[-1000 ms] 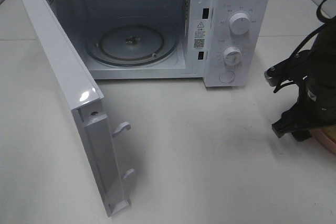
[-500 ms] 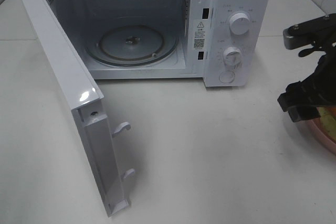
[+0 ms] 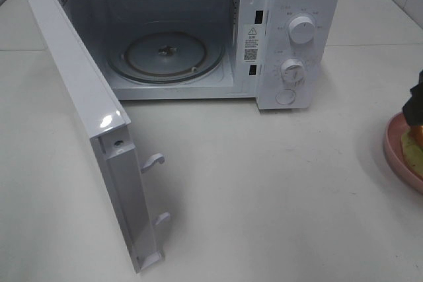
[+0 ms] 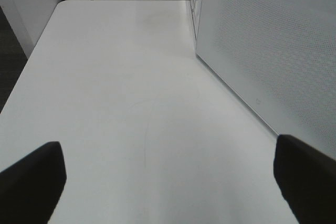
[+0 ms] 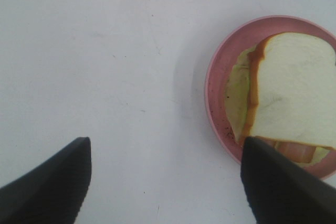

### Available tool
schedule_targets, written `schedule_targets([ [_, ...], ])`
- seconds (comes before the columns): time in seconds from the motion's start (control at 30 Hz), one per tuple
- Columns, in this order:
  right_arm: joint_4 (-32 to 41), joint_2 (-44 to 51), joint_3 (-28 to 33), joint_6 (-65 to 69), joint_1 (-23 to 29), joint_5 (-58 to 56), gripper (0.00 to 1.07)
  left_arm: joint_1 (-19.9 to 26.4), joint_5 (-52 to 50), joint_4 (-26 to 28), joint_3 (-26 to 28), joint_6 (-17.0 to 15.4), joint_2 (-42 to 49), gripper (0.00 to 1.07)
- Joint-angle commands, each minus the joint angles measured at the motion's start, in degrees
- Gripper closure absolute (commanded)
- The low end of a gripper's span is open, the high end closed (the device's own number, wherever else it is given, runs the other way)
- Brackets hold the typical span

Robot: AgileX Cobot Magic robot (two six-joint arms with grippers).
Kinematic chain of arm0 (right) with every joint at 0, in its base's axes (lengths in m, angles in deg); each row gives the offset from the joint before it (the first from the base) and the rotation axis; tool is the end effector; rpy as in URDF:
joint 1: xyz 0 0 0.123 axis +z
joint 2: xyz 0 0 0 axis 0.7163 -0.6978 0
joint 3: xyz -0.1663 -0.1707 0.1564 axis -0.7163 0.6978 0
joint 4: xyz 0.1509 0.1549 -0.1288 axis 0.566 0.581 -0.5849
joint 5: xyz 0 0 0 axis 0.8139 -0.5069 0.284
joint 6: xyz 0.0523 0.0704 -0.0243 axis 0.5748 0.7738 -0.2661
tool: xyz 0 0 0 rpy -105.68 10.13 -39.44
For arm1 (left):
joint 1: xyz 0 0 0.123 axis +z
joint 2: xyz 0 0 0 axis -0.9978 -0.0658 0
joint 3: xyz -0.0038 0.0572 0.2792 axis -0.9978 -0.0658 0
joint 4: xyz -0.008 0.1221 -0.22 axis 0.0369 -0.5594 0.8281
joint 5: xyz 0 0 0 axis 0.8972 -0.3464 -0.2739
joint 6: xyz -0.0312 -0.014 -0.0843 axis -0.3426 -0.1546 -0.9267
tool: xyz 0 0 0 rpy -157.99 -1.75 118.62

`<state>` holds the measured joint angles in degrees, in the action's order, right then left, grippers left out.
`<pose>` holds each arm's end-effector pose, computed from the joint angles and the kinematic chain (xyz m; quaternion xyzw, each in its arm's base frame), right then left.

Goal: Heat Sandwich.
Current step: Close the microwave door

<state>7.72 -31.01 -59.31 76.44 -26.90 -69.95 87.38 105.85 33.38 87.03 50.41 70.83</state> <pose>0.1741 0.0435 0.2951 -0.0856 0.9476 -0.0147 0.3075 -0.0045 -0.0058 0.2784 0.0112 0.8474 -0.0190 0.5305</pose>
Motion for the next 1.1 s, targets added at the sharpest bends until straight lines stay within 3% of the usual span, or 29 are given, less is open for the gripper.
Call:
schedule_targets([
  [0.03,0.3,5.2,-0.2,-0.9,-0.1,-2.8,0.31,0.2,-0.5,0.0,-0.1,-0.1,1.4,0.03],
  [0.3,-0.1,17.2,3.1,-1.1,-0.1,-8.0,0.31,0.2,-0.5,0.0,-0.1,-0.1,1.4,0.03],
  [0.67,-0.2,36.6,13.5,-1.2,-0.2,-8.7,0.31,0.2,-0.5,0.0,-0.1,-0.1,1.4,0.03],
  [0.9,0.0,42.8,13.8,-1.5,-6.0,-9.6,0.31,0.2,-0.5,0.0,-0.1,-0.1,1.4,0.03],
  [1.1,0.1,47.1,15.0,-1.7,-7.4,-11.7,0.31,0.2,-0.5,0.0,-0.1,-0.1,1.4,0.03],
])
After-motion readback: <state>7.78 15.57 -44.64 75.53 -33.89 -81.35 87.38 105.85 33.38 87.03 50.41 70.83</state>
